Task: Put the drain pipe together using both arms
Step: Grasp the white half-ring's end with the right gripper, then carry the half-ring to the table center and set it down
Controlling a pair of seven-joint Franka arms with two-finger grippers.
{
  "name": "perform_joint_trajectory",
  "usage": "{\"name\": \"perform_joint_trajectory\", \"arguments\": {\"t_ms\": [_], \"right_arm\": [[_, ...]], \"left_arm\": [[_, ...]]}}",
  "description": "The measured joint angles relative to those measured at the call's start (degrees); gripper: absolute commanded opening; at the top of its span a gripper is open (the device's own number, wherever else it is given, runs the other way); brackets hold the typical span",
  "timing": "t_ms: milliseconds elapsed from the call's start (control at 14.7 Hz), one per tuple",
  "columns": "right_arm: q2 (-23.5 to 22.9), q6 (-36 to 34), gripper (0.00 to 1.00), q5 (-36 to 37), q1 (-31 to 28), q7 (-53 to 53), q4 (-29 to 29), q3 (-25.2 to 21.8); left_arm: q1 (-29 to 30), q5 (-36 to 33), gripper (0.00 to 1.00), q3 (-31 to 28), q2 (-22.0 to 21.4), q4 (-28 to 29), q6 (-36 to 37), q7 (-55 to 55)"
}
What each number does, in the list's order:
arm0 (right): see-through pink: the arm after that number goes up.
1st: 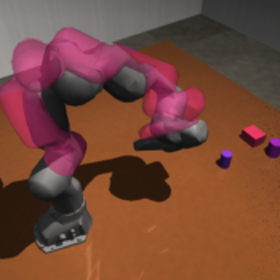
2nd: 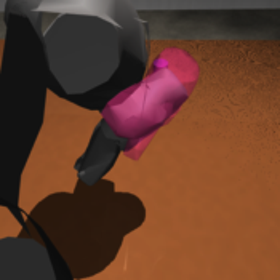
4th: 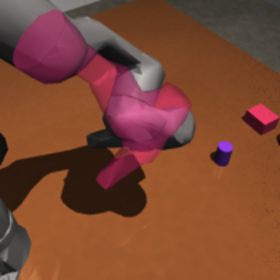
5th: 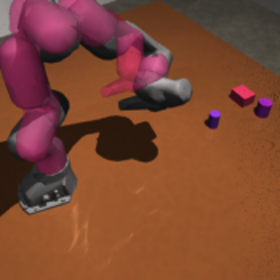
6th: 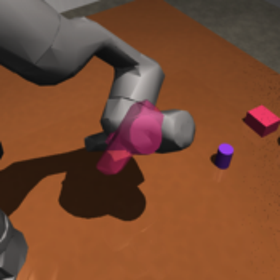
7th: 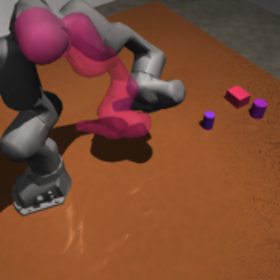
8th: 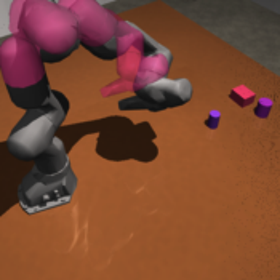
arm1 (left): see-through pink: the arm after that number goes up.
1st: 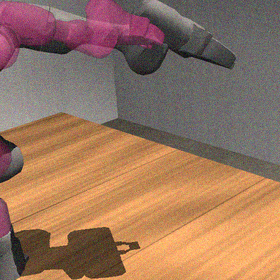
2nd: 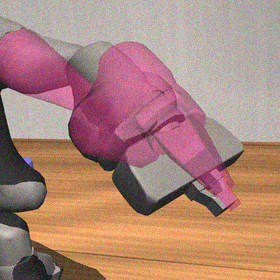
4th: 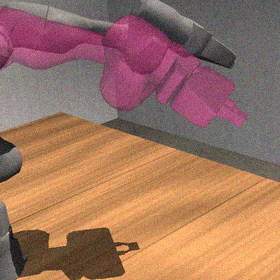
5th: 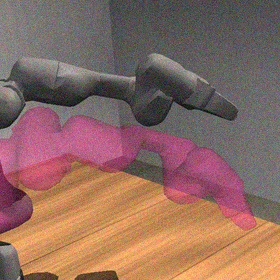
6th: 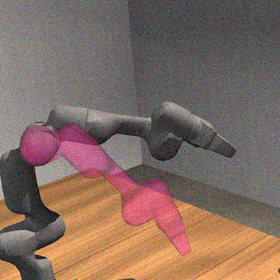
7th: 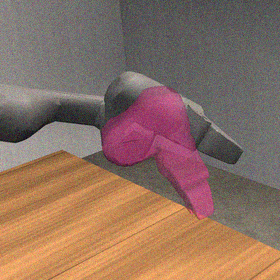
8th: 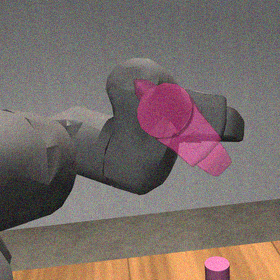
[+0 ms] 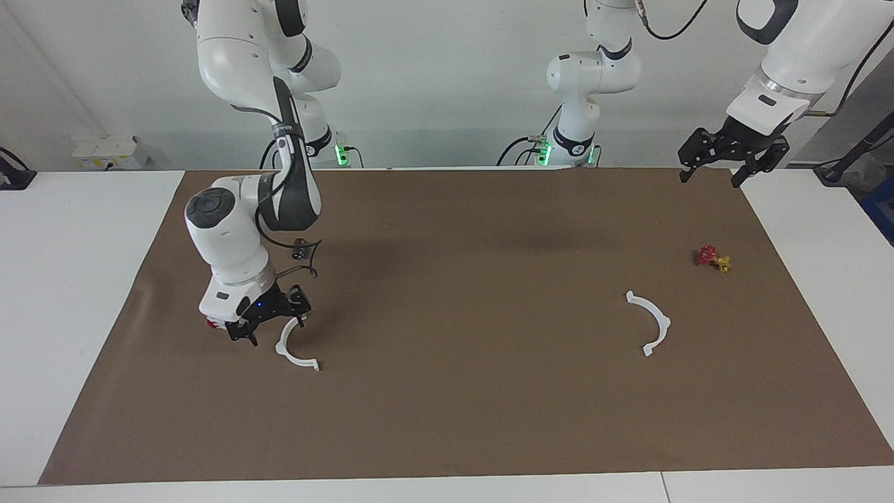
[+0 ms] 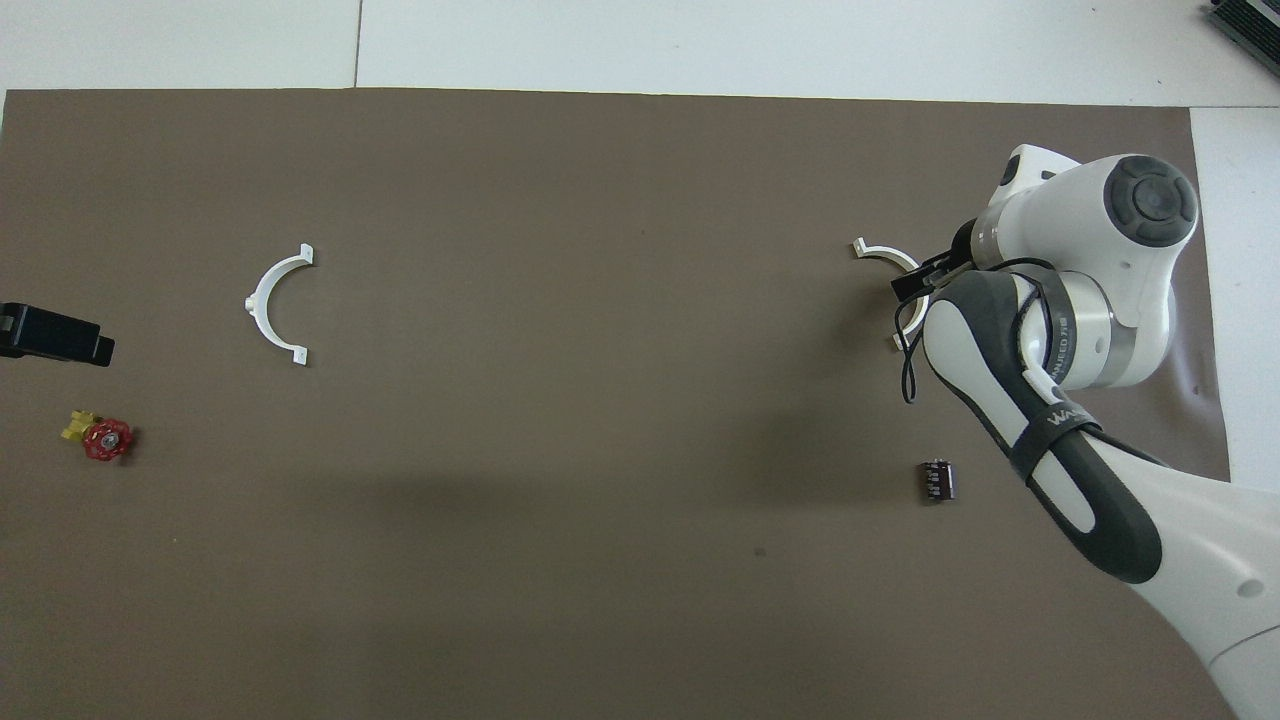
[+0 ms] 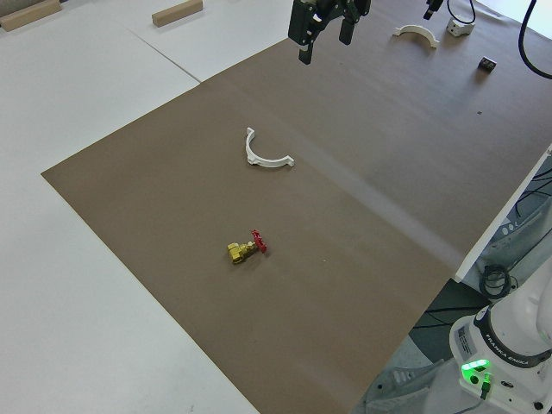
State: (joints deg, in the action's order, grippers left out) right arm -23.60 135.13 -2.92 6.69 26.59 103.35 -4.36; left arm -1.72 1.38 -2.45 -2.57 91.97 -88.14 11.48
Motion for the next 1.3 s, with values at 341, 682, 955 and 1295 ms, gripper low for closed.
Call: {"name": "perform_joint_trajectory", "arguments": {"t_ms": [341, 682, 955, 1295], "right_arm": [[-4.5, 5.8, 0.8, -3.6, -1.1, 5.1, 0.4, -0.1], [-4.8, 5.9, 0.0, -3.7, -0.9, 6.4, 0.5, 0.1], [-4.4, 6.0, 0.0, -3.8, -0.8, 6.4, 0.4, 0.2], [-3.4, 3.3, 0.0, -3.8, -0.8, 4.4, -0.3, 0.1]], "left_arm": [[0.0, 0.0, 1.0, 0.0, 0.0, 0.0, 0.0, 0.0], [0.0, 0.0, 1.0, 0.0, 0.0, 0.0, 0.0, 0.0], [0.0, 0.0, 1.0, 0.0, 0.0, 0.0, 0.0, 0.0], [0.0, 0.0, 1.0, 0.0, 0.0, 0.0, 0.0, 0.0]]}}
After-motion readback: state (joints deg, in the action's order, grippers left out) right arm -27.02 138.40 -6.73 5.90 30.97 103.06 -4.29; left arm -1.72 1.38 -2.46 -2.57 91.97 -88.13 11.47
